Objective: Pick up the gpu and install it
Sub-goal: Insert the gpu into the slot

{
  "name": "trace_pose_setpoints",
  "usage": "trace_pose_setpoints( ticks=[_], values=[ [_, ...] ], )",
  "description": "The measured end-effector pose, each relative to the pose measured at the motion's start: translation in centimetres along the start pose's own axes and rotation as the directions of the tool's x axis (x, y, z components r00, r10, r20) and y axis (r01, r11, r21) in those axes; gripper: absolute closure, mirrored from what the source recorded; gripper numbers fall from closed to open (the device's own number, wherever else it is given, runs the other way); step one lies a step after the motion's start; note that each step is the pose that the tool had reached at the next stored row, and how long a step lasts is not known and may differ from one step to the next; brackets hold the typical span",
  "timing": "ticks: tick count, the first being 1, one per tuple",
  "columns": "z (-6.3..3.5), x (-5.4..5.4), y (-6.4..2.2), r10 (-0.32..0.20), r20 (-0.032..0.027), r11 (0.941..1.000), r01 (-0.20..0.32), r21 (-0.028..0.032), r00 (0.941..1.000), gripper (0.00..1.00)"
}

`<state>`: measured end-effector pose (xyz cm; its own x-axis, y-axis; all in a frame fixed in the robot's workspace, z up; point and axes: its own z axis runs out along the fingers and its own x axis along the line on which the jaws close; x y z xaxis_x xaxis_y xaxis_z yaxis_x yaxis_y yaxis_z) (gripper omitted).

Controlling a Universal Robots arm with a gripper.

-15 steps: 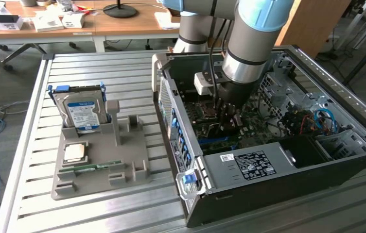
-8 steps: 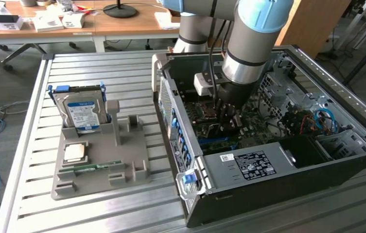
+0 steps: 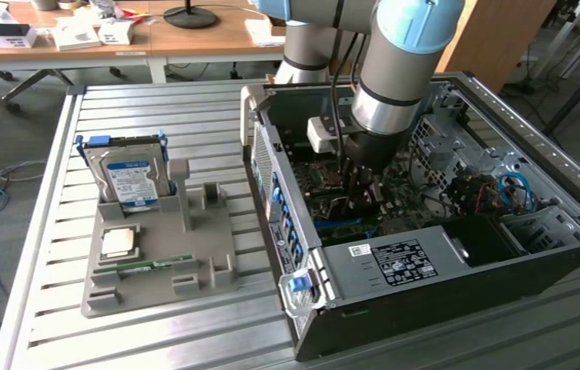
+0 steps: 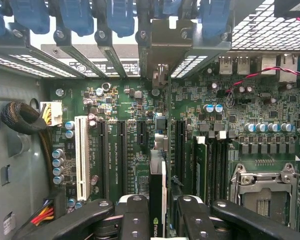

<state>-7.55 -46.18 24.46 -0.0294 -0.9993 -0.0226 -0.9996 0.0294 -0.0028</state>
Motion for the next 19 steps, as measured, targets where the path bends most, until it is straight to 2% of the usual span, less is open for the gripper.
trace_pose_setpoints(
  ticks=[12, 13, 19],
  values=[
    [0.0, 0.0, 0.0, 0.0, -0.0001, 1.0, 0.0, 0.0001, 1.0, 0.73],
    [0.0, 0.0, 0.0, 0.0, 0.0, 1.0, 0.0, 0.0001, 1.0, 0.66],
    [0.0, 0.0, 0.0, 0.0, 0.0, 1.0, 0.0, 0.0, 1.0, 0.66]
  ],
)
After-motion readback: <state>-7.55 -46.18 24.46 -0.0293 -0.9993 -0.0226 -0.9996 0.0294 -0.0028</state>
